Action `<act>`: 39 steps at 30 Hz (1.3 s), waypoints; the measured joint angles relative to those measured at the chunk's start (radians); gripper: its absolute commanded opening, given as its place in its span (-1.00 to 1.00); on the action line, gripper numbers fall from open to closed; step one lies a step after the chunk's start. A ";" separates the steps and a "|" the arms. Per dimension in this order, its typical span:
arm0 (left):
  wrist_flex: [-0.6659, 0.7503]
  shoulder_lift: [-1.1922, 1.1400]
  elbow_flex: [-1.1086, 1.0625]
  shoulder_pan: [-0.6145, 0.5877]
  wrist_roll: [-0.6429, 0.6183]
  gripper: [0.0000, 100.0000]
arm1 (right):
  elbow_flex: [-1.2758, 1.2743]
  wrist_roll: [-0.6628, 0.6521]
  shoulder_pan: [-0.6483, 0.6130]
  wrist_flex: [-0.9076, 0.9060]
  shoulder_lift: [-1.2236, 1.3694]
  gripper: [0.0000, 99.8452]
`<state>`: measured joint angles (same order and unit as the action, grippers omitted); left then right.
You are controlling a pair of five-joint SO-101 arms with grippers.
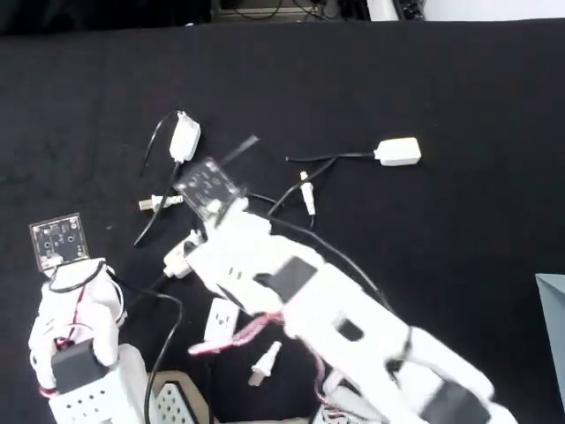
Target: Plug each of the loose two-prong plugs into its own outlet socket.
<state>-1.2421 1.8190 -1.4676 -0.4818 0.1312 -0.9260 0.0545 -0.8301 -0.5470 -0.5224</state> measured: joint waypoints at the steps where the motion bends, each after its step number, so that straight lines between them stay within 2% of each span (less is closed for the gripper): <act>1: 0.000 0.000 -0.005 0.000 0.002 -0.94 | 0.009 0.000 0.000 0.031 0.049 -0.98; 9: 0.066 0.000 -0.057 0.000 0.008 -0.94 | 0.025 0.000 0.061 0.216 0.269 -0.98; 19: 0.078 0.000 -0.057 0.000 0.008 -0.94 | 0.025 0.000 0.060 0.232 0.292 -0.98; 30: 0.078 0.000 -0.057 0.000 0.008 -0.94 | 0.043 0.000 0.061 0.341 0.402 -0.98; 39: 0.078 0.000 -0.057 0.000 0.008 -0.94 | 0.006 -0.035 0.055 0.308 0.344 -0.98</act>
<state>-1.1638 1.8190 -1.5244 -0.4818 0.1389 -0.9198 0.0192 -0.7748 -0.2386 -0.1788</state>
